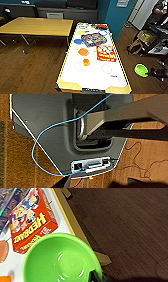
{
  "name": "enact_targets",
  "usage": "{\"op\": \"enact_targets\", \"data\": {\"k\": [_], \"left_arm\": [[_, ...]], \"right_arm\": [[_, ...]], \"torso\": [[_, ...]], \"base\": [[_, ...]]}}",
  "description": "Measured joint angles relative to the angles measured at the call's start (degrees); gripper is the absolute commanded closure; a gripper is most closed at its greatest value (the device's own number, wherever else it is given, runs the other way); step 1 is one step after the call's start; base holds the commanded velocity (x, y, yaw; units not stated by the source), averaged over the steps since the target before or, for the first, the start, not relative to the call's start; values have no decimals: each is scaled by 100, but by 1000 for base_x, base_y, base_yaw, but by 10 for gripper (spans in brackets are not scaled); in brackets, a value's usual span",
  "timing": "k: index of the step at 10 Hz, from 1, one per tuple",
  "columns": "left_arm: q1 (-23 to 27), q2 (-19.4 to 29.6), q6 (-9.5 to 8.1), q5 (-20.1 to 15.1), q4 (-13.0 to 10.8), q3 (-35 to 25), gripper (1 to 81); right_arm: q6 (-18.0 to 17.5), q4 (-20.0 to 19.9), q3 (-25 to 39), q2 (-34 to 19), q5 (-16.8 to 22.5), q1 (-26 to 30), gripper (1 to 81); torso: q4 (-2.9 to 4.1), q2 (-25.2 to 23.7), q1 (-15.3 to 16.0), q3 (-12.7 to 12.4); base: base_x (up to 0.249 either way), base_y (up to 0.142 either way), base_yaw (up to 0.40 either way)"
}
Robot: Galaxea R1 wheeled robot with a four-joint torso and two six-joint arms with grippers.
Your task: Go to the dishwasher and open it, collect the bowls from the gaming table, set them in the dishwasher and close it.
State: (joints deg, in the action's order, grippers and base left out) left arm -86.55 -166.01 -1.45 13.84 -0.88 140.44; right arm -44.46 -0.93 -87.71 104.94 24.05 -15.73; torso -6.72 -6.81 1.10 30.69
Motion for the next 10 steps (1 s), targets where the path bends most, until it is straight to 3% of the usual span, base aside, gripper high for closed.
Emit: {"op": "enact_targets", "data": {"k": [2, 4, 8, 10], "left_arm": [[4, 357, 0, 62, -20, -603, 10], [17, 868, 0, 154, -20, -1325, 10], [34, 2094, -2, 471, -20, -2938, 10], [59, 2651, -2, 575, -20, -3591, 10]], "right_arm": [[288, 5, 1, -364, 94, -601, 811], [562, 0, 4, -395, -162, -1387, 811], [984, 5, -55, -441, -1119, -2989, 811], [1078, 9, -300, -150, -1590, -3733, 811]], "torso": [[0, 0, 0, 0], [0, 0, 0, 0], [0, 0, 0, -2], [0, 0, 0, -2]], "base": [[0, 0, 0], [0, 0, 0], [0, 0, 0], [0, 0, 0]]}}
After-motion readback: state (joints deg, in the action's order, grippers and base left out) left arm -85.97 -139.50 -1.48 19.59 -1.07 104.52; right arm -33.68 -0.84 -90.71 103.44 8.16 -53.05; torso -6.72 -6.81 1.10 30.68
